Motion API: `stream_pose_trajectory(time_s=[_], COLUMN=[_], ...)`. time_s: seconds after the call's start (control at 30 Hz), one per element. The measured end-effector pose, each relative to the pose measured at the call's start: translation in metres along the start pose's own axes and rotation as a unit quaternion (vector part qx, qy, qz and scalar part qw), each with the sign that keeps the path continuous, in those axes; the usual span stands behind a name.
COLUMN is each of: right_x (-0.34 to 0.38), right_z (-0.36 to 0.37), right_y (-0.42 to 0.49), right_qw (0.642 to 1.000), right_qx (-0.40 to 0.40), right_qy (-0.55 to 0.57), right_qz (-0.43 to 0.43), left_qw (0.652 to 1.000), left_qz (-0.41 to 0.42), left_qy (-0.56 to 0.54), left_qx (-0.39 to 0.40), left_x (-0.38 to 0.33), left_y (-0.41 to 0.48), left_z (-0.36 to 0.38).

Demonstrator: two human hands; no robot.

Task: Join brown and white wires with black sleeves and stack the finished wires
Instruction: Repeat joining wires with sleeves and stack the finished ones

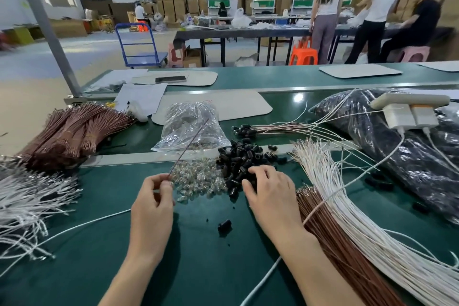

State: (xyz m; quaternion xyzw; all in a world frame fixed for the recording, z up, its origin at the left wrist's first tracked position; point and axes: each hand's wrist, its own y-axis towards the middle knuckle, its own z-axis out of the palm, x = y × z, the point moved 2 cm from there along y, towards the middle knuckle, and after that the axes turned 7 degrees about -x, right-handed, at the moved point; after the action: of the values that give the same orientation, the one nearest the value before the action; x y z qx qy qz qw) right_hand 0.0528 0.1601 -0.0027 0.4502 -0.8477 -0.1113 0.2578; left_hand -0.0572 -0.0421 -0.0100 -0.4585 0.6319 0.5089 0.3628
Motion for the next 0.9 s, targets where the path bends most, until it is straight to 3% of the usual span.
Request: stream_pose_trajectory(time_s=[0.33, 0.9], right_x=[0.012, 0.013], right_z=[0.003, 0.01], right_y=[0.002, 0.01], right_qw=[0.998, 0.999], right_qx=[-0.046, -0.032], right_qy=[-0.02, 0.005], right_qz=[-0.029, -0.008], left_qw=[1.0, 0.999], left_qz=[0.001, 0.009], left_qy=[-0.001, 0.031], left_qx=[0.013, 0.024], left_x=[0.0, -0.005], left_y=[-0.005, -0.007], left_z=[0.002, 0.0])
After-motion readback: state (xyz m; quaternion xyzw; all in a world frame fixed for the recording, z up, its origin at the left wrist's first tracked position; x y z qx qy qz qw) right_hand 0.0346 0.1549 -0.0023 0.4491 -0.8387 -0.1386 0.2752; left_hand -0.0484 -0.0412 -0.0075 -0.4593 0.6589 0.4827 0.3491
